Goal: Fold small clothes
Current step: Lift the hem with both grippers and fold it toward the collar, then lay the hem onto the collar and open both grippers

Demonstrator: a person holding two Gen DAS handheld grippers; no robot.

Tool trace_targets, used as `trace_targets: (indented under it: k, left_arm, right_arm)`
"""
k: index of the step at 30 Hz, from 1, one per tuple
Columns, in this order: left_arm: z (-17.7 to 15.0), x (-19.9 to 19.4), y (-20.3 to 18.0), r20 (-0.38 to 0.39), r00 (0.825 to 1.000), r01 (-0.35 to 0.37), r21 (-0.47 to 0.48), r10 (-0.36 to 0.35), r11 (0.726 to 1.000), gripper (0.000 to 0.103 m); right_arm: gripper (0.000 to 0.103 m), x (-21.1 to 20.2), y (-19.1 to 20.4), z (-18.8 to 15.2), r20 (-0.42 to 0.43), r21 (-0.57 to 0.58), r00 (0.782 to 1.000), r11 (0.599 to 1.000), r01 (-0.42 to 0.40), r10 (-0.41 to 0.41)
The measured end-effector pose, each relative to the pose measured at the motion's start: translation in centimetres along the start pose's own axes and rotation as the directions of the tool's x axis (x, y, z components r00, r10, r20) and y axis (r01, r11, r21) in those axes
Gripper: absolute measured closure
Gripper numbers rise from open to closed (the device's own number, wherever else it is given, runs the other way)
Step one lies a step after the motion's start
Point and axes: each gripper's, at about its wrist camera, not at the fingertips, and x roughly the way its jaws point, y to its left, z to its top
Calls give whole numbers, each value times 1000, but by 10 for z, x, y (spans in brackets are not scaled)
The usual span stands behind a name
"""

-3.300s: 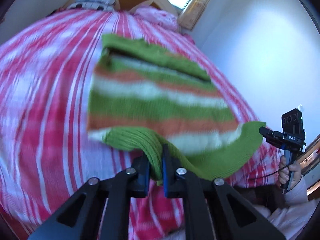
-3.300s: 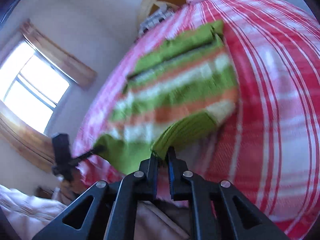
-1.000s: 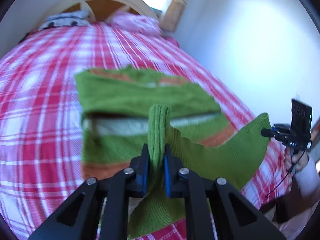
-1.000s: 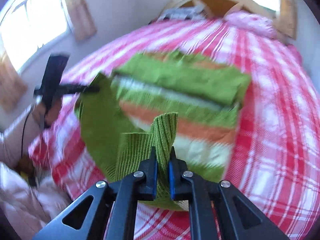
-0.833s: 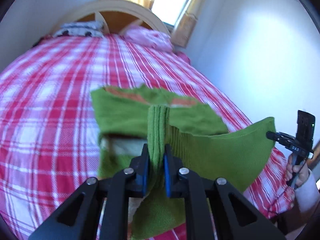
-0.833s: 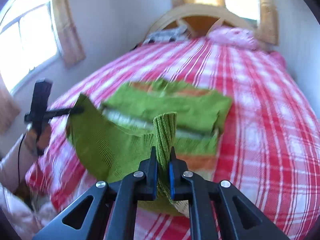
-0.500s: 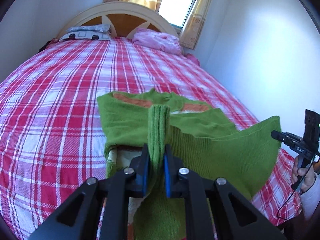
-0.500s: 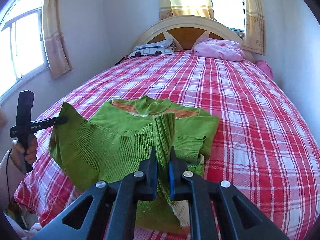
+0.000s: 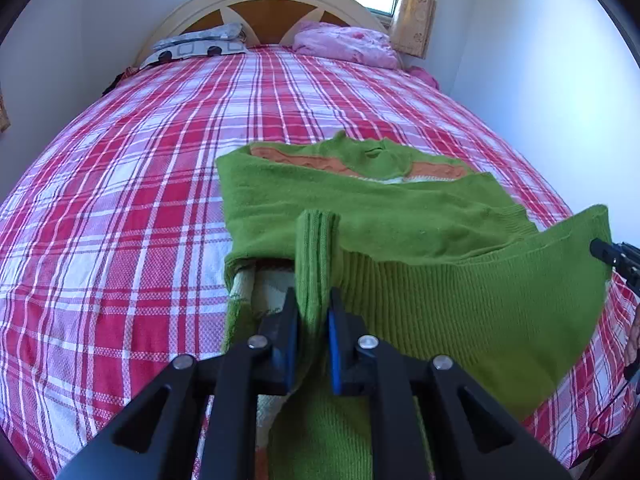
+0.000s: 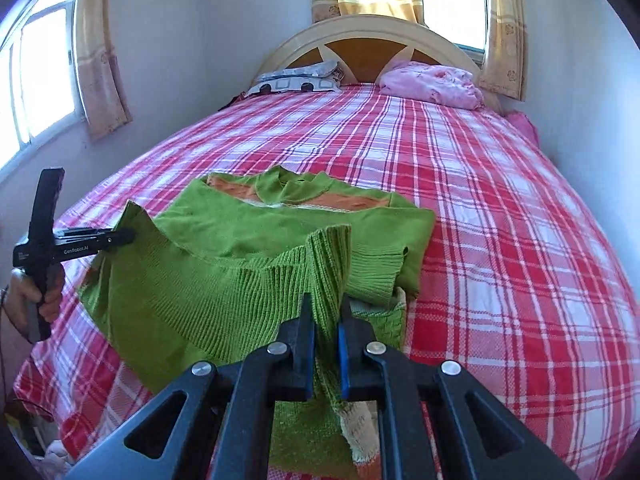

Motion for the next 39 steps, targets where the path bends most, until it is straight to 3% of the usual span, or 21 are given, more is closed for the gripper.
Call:
trace_targets:
  k: [7, 19, 23, 25, 31, 35, 39]
  left_arm:
    - [15, 0, 6, 12, 1000, -7, -39, 8, 999, 90]
    - [47, 19, 29, 47, 998, 46, -145, -40, 988, 90]
    - [73, 35, 35, 70, 997, 32, -162, -21, 986, 91]
    - [85, 43, 39, 80, 997, 7, -169, 7, 986, 97]
    - [120, 87, 51, 74, 996, -36, -204, 53, 978, 98]
    - [126, 106, 54, 55, 997, -48, -201, 61, 978, 97]
    - [138, 115, 57, 95, 988, -100, -205, 122, 974, 98]
  right_arm:
    - [95, -2, 0, 18, 28, -11, 999, 999, 31, -31]
    - [95, 26, -5, 48, 30, -34, 998, 998, 57, -56]
    - [95, 51, -15, 69, 29, -55, 996, 994, 92, -90]
    - [95, 64, -23, 79, 30, -57, 994, 993, 108, -106]
    - [95, 128, -52, 113, 25, -24, 990, 990, 139, -138]
    - [95, 165, -61, 122, -4, -34, 986, 986, 166, -166]
    - [95, 190, -63, 120, -13, -74, 980, 977, 199, -200]
